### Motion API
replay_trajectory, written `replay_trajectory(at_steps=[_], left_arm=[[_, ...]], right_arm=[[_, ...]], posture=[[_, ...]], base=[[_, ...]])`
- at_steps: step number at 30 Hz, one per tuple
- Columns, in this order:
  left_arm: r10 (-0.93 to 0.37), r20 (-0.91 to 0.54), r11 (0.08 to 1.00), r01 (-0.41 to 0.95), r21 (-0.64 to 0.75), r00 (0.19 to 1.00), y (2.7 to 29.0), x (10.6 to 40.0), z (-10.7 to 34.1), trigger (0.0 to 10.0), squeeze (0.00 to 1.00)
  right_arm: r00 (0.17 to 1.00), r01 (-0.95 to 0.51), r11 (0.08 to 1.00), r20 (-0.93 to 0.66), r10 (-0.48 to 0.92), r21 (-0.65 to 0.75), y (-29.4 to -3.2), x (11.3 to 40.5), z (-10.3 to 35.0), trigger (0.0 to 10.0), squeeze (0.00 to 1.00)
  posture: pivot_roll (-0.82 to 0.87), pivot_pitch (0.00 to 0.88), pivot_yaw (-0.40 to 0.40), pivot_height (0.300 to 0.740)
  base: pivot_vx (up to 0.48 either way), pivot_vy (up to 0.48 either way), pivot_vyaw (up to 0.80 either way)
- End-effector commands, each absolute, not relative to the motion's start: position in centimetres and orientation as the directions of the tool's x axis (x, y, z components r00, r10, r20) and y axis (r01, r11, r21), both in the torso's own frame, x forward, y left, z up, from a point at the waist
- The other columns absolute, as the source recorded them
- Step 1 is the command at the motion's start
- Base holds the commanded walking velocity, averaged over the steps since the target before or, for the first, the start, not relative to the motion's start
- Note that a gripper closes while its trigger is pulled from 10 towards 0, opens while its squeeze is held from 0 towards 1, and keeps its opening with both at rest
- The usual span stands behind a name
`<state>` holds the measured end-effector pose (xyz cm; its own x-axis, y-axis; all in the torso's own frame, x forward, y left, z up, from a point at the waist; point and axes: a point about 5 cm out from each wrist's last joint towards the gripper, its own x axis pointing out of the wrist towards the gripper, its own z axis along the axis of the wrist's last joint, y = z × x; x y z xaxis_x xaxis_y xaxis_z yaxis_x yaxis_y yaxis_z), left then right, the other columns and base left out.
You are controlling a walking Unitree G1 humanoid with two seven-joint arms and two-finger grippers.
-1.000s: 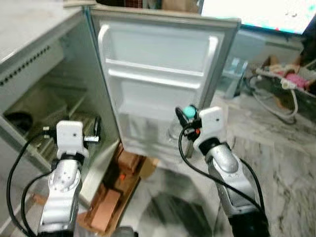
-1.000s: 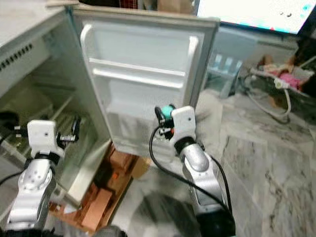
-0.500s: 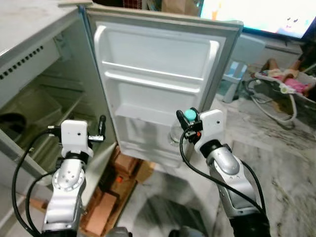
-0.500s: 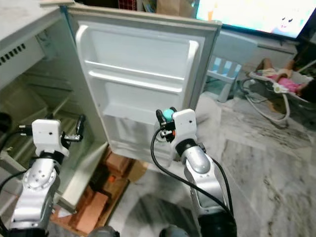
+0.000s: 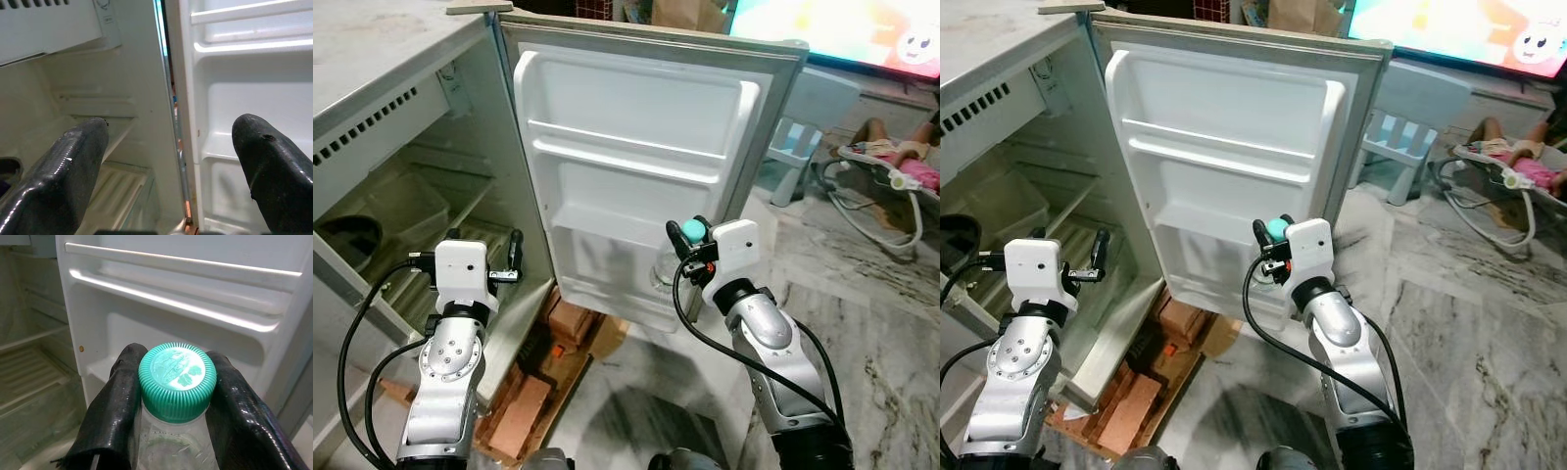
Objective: Restocking fridge
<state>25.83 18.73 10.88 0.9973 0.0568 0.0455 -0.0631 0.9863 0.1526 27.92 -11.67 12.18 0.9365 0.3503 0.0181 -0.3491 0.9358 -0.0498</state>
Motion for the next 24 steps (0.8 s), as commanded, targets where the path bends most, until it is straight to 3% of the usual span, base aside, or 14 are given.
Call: replay_trajectory(at_steps=[1, 9, 17, 24], left_arm=[[0.06, 0.041, 0.984, -0.066, 0.167, 0.997, 18.77, 25.89, 10.91, 10.0, 0.0], [0.066, 0.04, 0.983, -0.072, 0.169, 0.997, 18.81, 25.87, 10.89, 10.0, 0.0], [0.071, 0.042, 0.982, -0.077, 0.172, 0.997, 18.75, 25.91, 10.95, 10.0, 0.0], [0.077, 0.05, 0.981, -0.085, 0.174, 0.996, 18.75, 26.09, 11.18, 10.0, 0.0]], right_arm=[[0.934, -0.353, 0.934, 0.038, 0.355, -0.054, -11.66, 28.04, 12.76, 10.0, 0.0], [0.93, -0.365, 0.93, 0.035, 0.367, -0.041, -11.44, 27.97, 12.62, 10.0, 0.0], [0.928, -0.369, 0.928, 0.041, 0.371, -0.04, -11.37, 27.94, 12.64, 10.0, 0.0], [0.929, -0.366, 0.93, 0.042, 0.367, -0.042, -11.47, 28.12, 12.71, 10.0, 0.0]], posture=[[0.11, 0.024, -0.023, 0.699], [0.11, 0.024, -0.023, 0.695], [0.11, 0.025, -0.023, 0.65], [0.11, 0.032, -0.025, 0.65]], base=[[0.0, 0.0, 0.0], [0.0, 0.0, 0.0], [0.0, 0.0, 0.0], [0.0, 0.0, 0.0]])
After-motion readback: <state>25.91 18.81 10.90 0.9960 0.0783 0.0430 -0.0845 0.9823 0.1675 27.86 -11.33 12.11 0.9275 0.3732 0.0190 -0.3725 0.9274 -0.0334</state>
